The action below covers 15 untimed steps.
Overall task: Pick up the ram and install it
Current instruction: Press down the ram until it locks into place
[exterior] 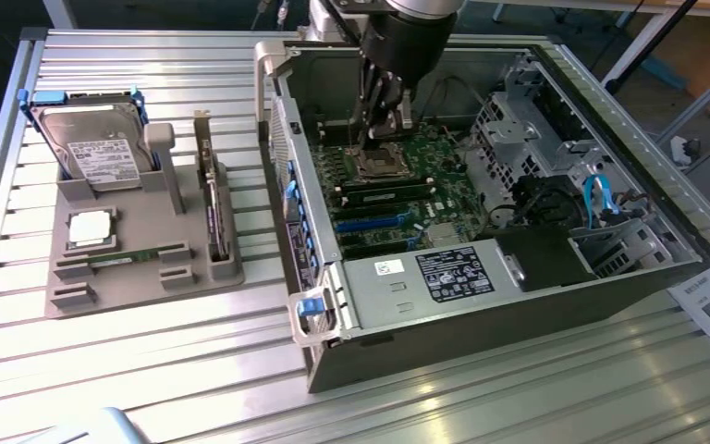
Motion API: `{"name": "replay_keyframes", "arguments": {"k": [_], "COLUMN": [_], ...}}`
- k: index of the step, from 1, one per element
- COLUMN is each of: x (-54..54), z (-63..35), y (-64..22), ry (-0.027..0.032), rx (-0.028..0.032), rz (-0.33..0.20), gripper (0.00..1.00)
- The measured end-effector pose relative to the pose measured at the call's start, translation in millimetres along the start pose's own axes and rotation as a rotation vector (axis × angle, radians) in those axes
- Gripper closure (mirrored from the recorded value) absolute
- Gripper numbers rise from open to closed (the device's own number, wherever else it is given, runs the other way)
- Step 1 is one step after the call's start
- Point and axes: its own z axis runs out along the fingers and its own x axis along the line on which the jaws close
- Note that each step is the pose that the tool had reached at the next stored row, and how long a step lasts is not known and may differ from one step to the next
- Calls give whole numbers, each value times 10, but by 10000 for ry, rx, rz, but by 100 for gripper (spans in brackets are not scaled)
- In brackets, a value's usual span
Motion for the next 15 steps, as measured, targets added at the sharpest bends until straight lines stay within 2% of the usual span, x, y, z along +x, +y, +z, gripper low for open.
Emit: {"name": "replay_keyframes", "arguments": {"k": [7, 15], "x": [0, 1], "z": [0, -1], "y": [-51, -220], "ry": [1, 1], "rx": [-1, -1], "rz": [0, 0], "gripper": [90, 90]}}
